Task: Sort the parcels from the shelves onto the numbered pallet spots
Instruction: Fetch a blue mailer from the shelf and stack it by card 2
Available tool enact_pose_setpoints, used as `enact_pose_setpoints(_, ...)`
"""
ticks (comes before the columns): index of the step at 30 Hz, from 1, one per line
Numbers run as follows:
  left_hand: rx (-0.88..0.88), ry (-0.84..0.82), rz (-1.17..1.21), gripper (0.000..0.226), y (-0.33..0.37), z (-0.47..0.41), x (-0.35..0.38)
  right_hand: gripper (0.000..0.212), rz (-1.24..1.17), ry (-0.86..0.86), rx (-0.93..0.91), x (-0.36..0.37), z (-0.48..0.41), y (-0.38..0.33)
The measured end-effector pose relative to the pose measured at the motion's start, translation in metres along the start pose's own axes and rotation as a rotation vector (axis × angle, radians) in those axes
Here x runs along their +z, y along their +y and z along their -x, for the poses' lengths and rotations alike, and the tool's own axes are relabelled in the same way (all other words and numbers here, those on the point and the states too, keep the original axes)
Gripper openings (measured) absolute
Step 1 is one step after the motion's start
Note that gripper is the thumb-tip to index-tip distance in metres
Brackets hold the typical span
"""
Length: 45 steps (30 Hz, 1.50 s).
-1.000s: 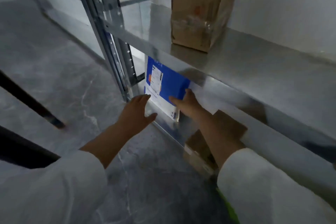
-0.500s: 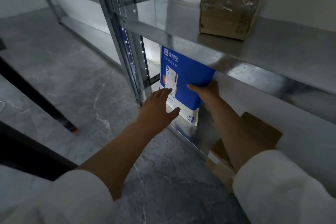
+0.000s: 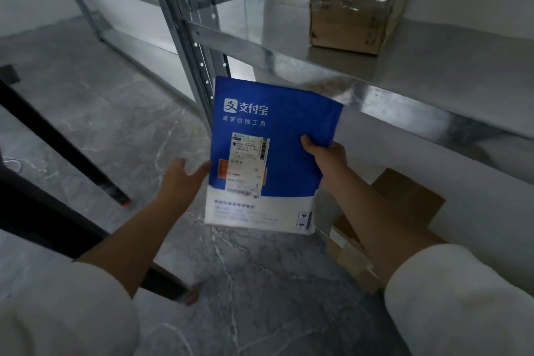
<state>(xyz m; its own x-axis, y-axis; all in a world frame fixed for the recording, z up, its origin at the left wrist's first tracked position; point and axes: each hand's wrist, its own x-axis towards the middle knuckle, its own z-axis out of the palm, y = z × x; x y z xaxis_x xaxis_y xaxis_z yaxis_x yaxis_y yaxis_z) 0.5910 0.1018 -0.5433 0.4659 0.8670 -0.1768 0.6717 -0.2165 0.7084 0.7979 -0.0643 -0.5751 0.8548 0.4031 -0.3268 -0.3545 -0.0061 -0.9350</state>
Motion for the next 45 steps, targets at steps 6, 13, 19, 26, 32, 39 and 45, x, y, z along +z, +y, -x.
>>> enact_pose_setpoints(6,-0.265,-0.108,0.52,0.046,0.018,0.007,-0.006,0.059,-0.142,-0.245,0.133,0.009,0.009,-0.006)
enact_pose_setpoints(13,-0.247,-0.118,0.367,0.07,0.011,0.022,0.011,0.055,-0.026,-0.16,0.236,0.0,-0.003,0.011)
enact_pose_setpoints(19,-0.137,-0.057,0.311,0.037,-0.003,0.017,0.017,0.062,0.216,-0.288,0.21,0.018,0.01,0.014)
enact_pose_setpoints(26,-0.276,0.023,0.502,0.022,-0.013,0.032,-0.006,0.051,0.027,-0.53,0.34,-0.005,0.051,0.015)
enact_pose_setpoints(32,-0.314,-0.072,0.313,0.033,0.025,0.069,-0.045,0.047,-0.102,-0.348,0.389,-0.019,0.124,-0.002)
enact_pose_setpoints(39,-0.45,-0.172,0.154,0.045,0.061,0.136,-0.083,0.051,-0.042,-0.278,0.535,-0.054,0.202,-0.07)
enact_pose_setpoints(45,-0.38,-0.281,0.047,0.045,0.113,0.208,-0.112,0.053,-0.059,-0.14,0.59,-0.09,0.291,-0.115)
